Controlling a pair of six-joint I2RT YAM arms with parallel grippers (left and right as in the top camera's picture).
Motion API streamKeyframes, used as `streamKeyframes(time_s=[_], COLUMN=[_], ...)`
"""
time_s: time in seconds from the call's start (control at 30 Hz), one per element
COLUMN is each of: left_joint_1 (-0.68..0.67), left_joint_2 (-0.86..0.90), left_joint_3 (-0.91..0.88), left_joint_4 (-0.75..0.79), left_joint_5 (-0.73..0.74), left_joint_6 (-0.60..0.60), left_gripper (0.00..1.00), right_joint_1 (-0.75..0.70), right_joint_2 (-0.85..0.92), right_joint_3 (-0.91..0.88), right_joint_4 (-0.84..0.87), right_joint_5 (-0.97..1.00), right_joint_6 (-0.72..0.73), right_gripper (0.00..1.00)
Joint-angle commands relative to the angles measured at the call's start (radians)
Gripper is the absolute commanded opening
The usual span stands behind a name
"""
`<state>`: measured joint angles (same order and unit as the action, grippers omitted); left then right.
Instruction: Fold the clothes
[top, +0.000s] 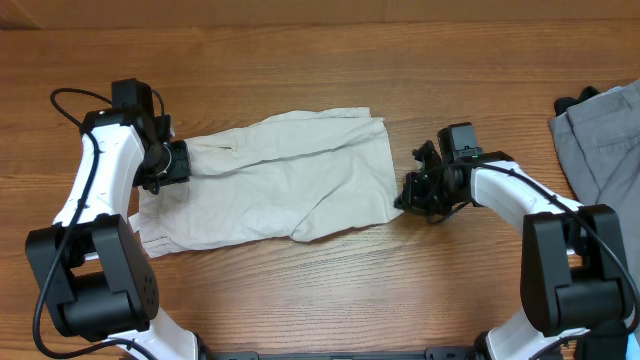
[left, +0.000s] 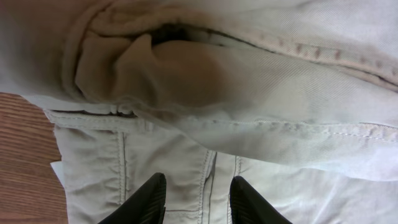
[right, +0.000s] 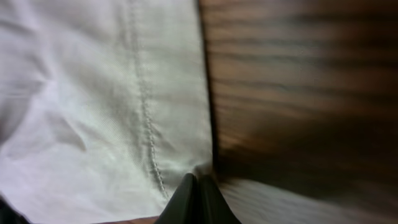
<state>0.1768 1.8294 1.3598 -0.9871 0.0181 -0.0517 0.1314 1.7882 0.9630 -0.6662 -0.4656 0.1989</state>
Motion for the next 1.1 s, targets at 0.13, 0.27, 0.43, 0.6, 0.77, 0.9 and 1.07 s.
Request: streamKeyframes(time_s=[0.13, 0.27, 0.43, 0.6, 0.77, 0.9, 1.07], left_joint_1=[0.002, 0.002, 0.017, 0.05, 0.084, 0.078, 0.07], left_joint_2=[0.014, 0.014, 0.013, -0.004, -0.011, -0.005, 0.015], left_joint_3=[0.0, 0.0, 0.015, 0.074, 0.111, 0.09, 0.045], left_joint_4=[0.0, 0.002, -0.008, -0.035, -0.005, 0.041, 0.119], left_joint_5=[-0.01, -0.01, 0.027, 0.056, 0.109, 0.24, 0.281], left_joint_6=[-0.001, -0.007, -0.031, -0.018, 0.031, 0.268, 0.357], left_gripper=[0.39, 0.39, 0.41, 0.54, 0.72, 0.82, 0.79], right_joint_1=[-0.055, -0.054, -0.064, -0.075, -0.075, -0.055, 0.015], right_joint_2=[-0.158, -0.18, -0.177, -0.185, -0.218, -0.224, -0.222], right_joint_3=[0.08, 0.08, 0.08, 0.08, 0.08, 0.08, 0.062], right_joint_4=[-0.107, -0.124, -0.2, -0.2, -0.164, -0.117, -0.094], right_joint_5=[0.262, 0.255, 0.468, 0.37, 0.237, -0.063, -0.066], right_joint_6=[0.065, 0.067, 0.22, 0.188, 0.085, -0.092, -0.099], right_gripper=[0.04, 0.04, 0.04, 0.52, 0.56, 0.63, 0.59])
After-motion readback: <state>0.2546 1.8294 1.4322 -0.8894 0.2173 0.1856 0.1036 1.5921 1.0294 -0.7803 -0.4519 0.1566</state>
